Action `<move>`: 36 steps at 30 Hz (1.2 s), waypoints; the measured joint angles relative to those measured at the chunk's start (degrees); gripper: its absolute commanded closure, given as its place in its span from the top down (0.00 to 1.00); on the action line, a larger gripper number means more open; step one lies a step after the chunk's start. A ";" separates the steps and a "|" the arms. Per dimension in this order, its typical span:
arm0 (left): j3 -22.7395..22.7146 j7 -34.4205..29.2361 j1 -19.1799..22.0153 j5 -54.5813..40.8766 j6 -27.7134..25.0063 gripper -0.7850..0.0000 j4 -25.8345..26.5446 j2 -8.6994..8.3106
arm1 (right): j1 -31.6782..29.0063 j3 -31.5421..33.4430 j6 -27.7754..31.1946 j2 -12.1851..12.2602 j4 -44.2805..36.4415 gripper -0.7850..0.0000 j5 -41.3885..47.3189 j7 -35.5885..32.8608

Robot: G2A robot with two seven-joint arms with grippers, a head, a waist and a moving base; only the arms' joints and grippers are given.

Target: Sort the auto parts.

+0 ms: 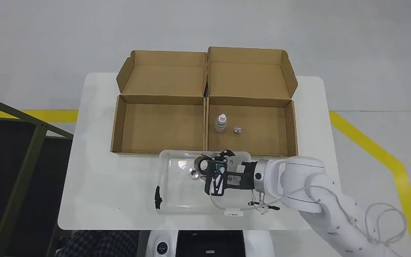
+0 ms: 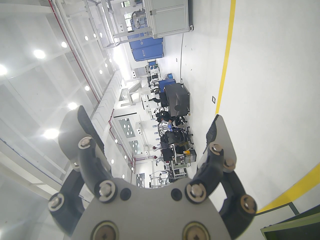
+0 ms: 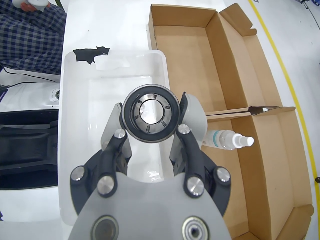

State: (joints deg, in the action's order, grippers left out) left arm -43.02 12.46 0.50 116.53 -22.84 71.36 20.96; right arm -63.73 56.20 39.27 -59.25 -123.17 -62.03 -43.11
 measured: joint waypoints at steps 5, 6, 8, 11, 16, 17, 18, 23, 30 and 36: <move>0.00 0.00 0.00 0.00 0.00 1.00 0.00 0.00 | 1.49 -0.20 -0.46 -0.26 0.49 0.00 0.66 1.63; 0.00 0.00 0.00 0.00 0.00 1.00 0.00 0.00 | 1.87 -0.21 -0.62 -0.32 0.59 0.00 0.81 1.94; 0.00 0.00 0.00 0.00 0.00 1.00 0.00 0.00 | 2.38 -0.22 -0.82 -0.41 0.73 0.00 1.07 2.35; 0.00 0.00 0.00 0.00 0.00 1.00 0.00 0.00 | 3.15 -0.18 -1.15 -0.52 0.89 0.00 1.43 2.87; 0.00 0.00 0.00 0.00 0.00 1.00 0.00 0.00 | 3.86 0.11 -1.62 -0.64 1.15 0.00 2.02 3.79; 0.00 0.00 0.00 0.00 0.00 1.00 0.00 0.00 | 4.00 0.15 -1.67 -0.66 1.31 0.00 2.17 3.98; 0.00 0.00 0.00 0.00 0.00 1.00 0.00 0.00 | 4.25 0.16 -1.68 -0.71 1.66 0.00 2.40 4.29; 0.00 0.00 0.00 0.00 0.00 1.00 0.00 0.00 | 6.40 -0.84 -1.48 -1.18 4.63 0.00 3.76 5.77; 0.00 0.00 0.00 0.00 0.00 1.00 0.00 0.00 | 11.61 -4.83 -3.38 -2.67 10.47 0.00 4.88 6.33; 0.00 0.00 0.00 0.00 0.00 1.00 0.00 0.00 | 17.02 -9.41 -6.87 -4.55 15.87 0.00 4.17 5.11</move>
State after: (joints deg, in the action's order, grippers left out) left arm -43.02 12.46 0.50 116.53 -22.84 71.36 20.96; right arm -46.71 46.79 32.40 -63.80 -107.30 -57.86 -38.00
